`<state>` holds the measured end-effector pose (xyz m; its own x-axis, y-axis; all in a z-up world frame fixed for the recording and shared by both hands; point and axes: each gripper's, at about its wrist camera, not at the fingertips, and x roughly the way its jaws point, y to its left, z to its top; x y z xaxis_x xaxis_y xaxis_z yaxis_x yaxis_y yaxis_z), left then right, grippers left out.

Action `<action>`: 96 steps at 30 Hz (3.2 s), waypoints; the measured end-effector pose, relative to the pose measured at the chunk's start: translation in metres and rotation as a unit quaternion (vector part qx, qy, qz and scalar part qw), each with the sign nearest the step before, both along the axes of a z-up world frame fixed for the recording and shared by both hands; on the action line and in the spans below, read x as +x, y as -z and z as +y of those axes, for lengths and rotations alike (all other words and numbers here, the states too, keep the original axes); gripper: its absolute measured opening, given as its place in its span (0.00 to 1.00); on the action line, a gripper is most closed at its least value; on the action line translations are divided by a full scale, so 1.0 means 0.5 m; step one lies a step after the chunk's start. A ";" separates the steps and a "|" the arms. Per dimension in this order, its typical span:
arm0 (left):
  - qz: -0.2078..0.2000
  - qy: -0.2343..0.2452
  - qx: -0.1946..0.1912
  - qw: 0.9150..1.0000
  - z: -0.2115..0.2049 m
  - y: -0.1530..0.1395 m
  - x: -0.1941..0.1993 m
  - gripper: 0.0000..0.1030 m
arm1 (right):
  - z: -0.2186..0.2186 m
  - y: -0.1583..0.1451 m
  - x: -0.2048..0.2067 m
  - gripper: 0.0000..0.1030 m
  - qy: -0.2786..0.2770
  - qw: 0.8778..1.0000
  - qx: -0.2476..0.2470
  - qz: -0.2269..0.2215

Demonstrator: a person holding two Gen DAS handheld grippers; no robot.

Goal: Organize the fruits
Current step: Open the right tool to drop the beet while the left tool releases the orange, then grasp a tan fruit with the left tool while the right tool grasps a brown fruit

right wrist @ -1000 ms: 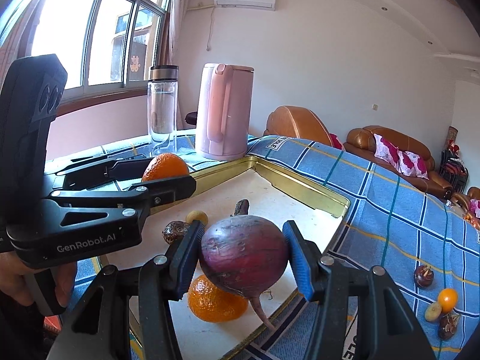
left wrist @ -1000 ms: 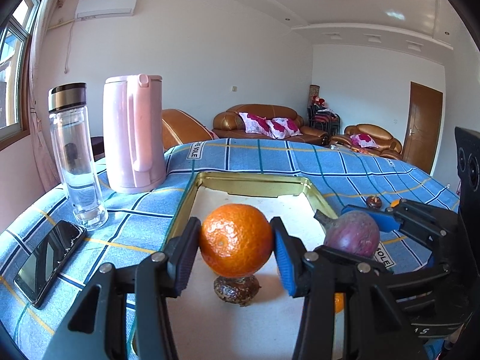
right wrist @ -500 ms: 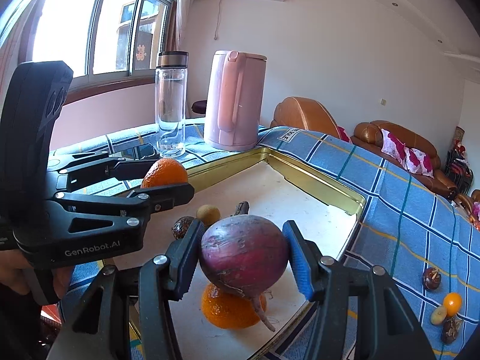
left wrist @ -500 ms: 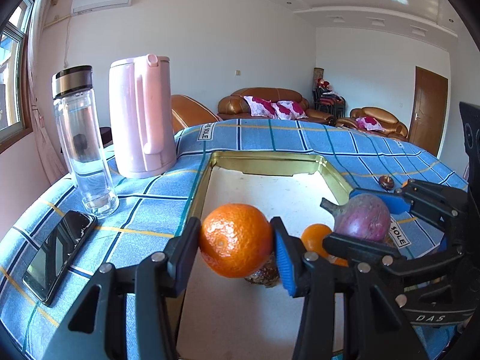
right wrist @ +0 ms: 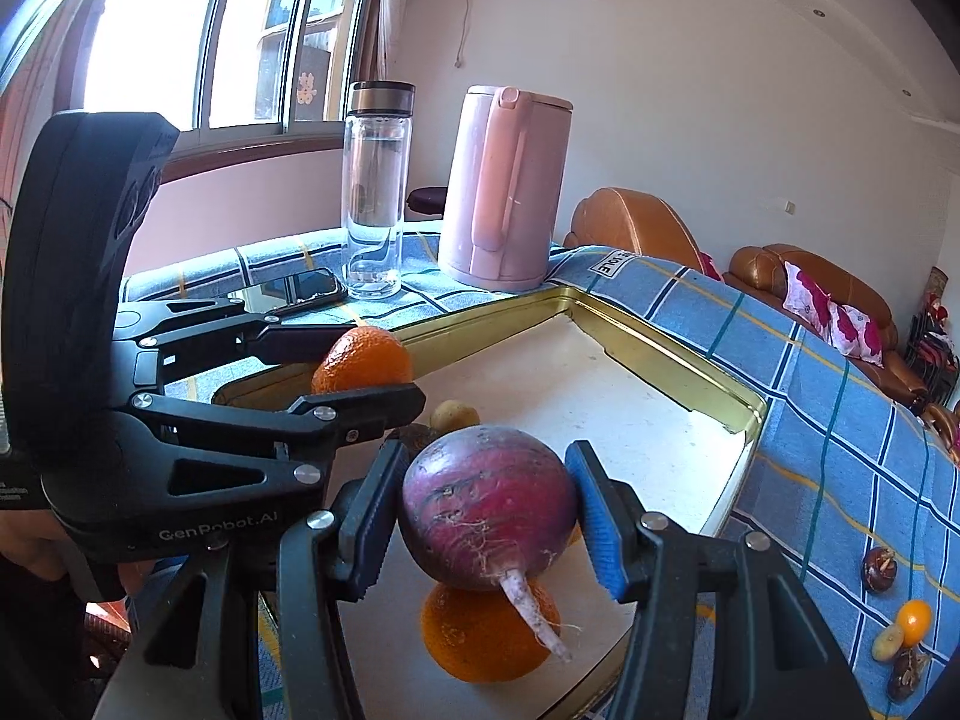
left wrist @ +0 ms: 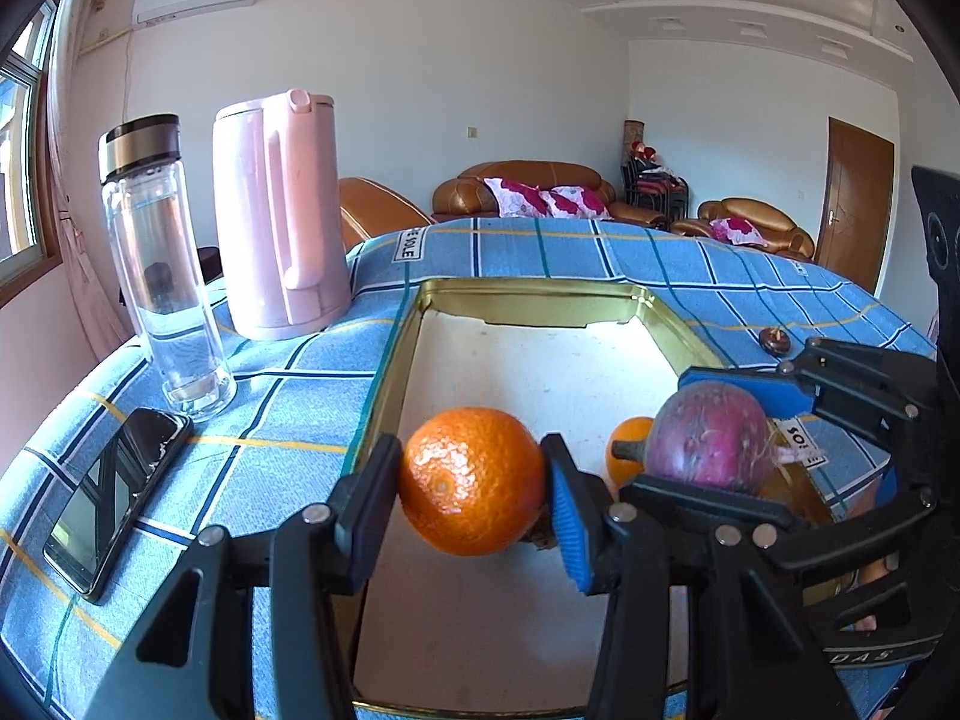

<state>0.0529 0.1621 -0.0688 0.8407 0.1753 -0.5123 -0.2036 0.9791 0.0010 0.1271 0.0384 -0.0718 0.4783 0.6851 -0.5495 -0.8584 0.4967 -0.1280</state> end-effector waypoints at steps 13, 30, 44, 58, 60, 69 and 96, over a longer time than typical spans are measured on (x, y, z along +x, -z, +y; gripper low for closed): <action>-0.053 -0.027 0.014 0.998 -0.008 -0.056 -0.050 0.87 | -0.046 -0.028 -0.014 0.72 0.014 0.999 0.031 -0.024; -0.053 0.126 0.015 0.991 -0.274 -0.130 0.060 0.96 | -0.399 -0.071 0.157 0.72 0.261 0.964 0.049 -0.032; 0.033 0.146 0.012 0.989 -0.424 -0.067 0.258 0.96 | -0.510 0.016 0.284 0.69 0.342 0.936 -0.001 0.081; 0.058 0.143 0.021 0.988 -0.453 -0.025 0.310 0.96 | -0.514 0.056 0.318 0.47 0.323 0.933 -0.032 0.154; 0.062 0.144 0.019 0.987 -0.455 -0.019 0.317 0.96 | -0.517 0.047 0.311 0.47 0.328 0.934 -0.025 0.140; 0.093 0.174 0.027 0.980 -0.506 0.012 0.360 0.83 | -0.576 0.014 0.298 0.47 0.392 0.913 0.040 0.107; 0.142 0.252 -0.004 0.957 -0.571 0.039 0.412 0.27 | -0.573 0.007 0.293 0.47 0.385 0.917 0.044 0.092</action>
<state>0.2589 -0.1235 -0.0881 0.6445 -0.2211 -0.7319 0.3015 0.9532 -0.0225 0.2738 -0.2480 -0.0751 0.7436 0.2291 -0.6281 -0.2524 0.9661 0.0536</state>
